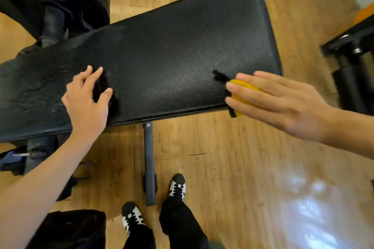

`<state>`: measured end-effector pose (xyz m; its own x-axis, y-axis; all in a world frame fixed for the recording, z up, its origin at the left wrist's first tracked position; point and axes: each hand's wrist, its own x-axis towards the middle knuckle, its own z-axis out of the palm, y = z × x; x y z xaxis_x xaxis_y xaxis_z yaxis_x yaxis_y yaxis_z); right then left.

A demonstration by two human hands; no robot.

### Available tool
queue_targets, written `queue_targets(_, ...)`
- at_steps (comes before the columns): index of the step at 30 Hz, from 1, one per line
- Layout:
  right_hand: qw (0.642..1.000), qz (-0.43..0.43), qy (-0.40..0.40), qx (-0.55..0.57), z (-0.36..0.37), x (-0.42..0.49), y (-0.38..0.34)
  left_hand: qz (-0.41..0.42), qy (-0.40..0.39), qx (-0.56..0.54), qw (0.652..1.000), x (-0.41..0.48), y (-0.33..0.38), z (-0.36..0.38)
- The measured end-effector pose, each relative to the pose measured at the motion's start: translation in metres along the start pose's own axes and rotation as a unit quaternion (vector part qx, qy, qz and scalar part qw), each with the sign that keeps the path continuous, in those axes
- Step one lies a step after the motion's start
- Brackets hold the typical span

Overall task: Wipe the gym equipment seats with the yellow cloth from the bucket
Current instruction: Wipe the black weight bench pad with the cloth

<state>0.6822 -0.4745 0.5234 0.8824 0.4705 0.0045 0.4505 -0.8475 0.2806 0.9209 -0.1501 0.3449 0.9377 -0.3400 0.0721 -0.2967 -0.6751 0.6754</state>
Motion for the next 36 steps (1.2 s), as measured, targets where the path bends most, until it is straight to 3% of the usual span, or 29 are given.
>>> queue_targets(3,0.999,-0.035,-0.026,0.002,-0.007,-0.011,0.022,-0.003,0.003,-0.003,1.0,0.0,0.001,0.001)
queue_targets(5,0.999,-0.045,0.001,-0.002,0.005,0.007,0.008,-0.001,0.005,0.0,1.0,0.0,0.002,0.001)
queue_targets(10,0.999,0.008,0.029,-0.015,0.058,0.11,-0.085,-0.016,-0.001,0.011,1.0,0.0,0.002,0.002)
queue_targets(14,0.998,0.044,-0.014,0.049,0.084,0.181,-0.133,-0.01,-0.012,0.01,1.0,0.0,0.005,0.001)
queue_targets(21,0.999,0.027,0.017,0.003,0.031,0.049,-0.042,-0.023,-0.01,0.022,0.999,0.003,0.006,0.0)
queue_targets(27,0.999,0.01,-0.038,-0.027,-0.006,-0.009,0.008,-0.014,0.004,-0.001,1.0,0.002,0.005,0.001)
queue_targets(36,0.998,0.034,-0.05,0.006,0.079,0.187,-0.135,-0.014,0.005,0.029,0.999,0.003,-0.003,0.004)
